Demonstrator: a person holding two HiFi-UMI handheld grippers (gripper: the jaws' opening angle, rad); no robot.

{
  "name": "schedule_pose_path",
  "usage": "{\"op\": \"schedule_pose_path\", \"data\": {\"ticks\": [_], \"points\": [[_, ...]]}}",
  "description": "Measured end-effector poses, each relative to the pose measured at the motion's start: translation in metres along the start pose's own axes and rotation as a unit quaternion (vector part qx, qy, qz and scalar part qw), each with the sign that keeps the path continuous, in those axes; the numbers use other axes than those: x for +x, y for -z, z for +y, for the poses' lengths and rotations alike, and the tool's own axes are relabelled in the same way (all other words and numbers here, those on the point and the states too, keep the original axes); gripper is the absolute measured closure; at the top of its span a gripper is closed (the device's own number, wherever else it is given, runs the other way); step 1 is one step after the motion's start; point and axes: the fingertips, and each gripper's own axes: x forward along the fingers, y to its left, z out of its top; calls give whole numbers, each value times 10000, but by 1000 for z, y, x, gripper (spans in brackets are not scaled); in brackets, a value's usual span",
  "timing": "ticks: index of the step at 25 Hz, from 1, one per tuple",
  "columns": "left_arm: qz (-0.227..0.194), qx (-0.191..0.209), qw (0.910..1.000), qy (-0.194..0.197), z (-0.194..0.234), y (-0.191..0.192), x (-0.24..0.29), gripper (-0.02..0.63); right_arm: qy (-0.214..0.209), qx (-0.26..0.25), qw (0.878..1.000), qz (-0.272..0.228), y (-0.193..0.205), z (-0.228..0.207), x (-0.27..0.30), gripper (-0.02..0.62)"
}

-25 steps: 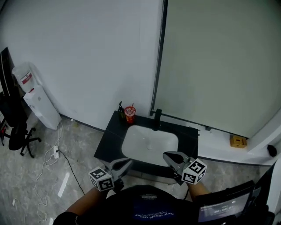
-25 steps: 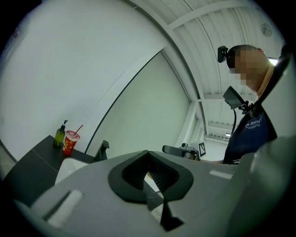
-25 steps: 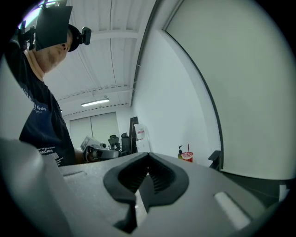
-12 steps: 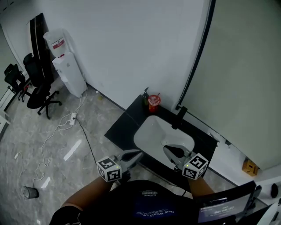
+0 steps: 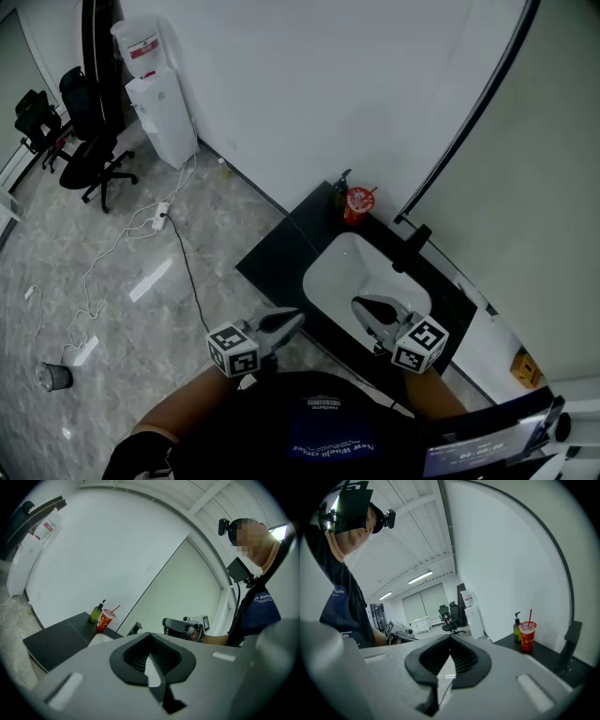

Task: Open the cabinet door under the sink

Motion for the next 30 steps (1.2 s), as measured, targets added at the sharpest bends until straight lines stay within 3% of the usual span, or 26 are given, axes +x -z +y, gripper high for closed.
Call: {"op": "schedule_pose_path", "data": {"ticks": [5, 14, 23, 30], "points": [[207, -47, 9997, 144, 17, 18, 0, 606, 40, 133, 9999, 103, 5, 2, 17, 594], [424, 251, 9986, -215, 55, 56, 10, 606, -517, 363, 9973, 375, 49, 4, 48, 594], [606, 769, 9926, -721, 77, 123, -7, 601, -1571, 60, 9843, 801, 120, 51, 84, 594], [1096, 1475, 9816, -516, 82, 183, -20, 560, -1825, 337, 9795, 783, 160, 81, 108, 594]]}}
